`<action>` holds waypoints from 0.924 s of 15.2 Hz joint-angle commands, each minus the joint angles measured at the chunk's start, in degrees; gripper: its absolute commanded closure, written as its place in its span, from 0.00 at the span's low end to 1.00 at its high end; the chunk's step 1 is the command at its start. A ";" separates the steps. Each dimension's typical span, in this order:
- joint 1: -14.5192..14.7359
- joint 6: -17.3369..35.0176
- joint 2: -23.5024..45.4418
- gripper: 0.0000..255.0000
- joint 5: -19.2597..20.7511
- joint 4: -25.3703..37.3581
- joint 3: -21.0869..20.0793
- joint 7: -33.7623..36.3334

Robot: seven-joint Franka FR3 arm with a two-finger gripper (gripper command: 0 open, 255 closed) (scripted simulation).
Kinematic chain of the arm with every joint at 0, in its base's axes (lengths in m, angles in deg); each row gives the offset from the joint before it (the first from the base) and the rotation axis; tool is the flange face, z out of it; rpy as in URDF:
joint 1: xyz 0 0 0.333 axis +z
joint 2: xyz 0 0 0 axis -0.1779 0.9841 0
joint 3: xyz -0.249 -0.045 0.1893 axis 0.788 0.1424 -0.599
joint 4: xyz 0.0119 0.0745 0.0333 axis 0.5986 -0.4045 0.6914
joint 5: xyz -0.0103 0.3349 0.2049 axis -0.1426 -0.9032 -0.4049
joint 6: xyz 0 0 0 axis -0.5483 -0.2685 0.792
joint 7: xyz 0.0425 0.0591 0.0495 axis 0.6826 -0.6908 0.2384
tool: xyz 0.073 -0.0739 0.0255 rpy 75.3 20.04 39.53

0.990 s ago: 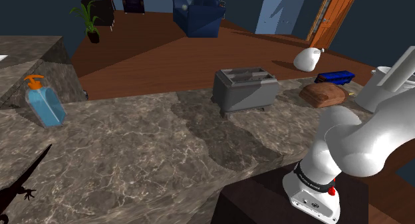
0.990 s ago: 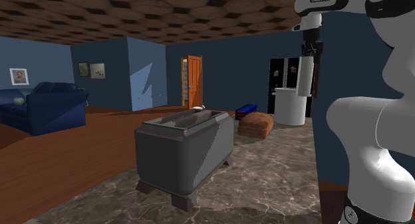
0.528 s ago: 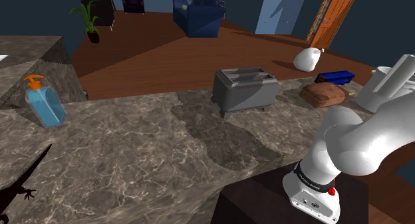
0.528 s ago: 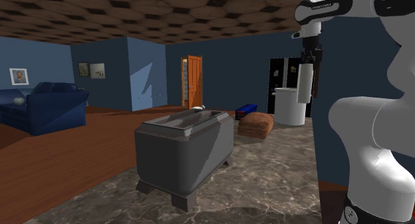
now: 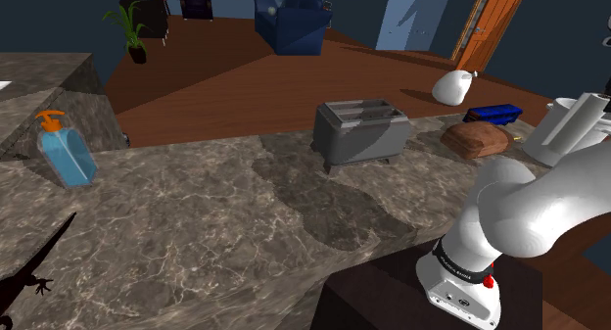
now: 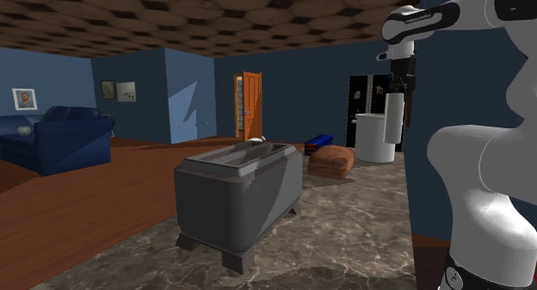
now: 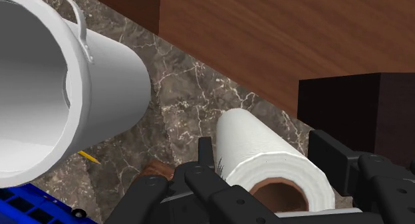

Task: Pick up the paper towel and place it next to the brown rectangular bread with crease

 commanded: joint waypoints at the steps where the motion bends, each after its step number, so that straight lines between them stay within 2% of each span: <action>1: -1.13 1.37 -0.31 1.00 0.25 -2.05 -0.41 0.62; 14: -4.20 9.25 -2.84 1.00 3.12 -11.94 0.61 4.19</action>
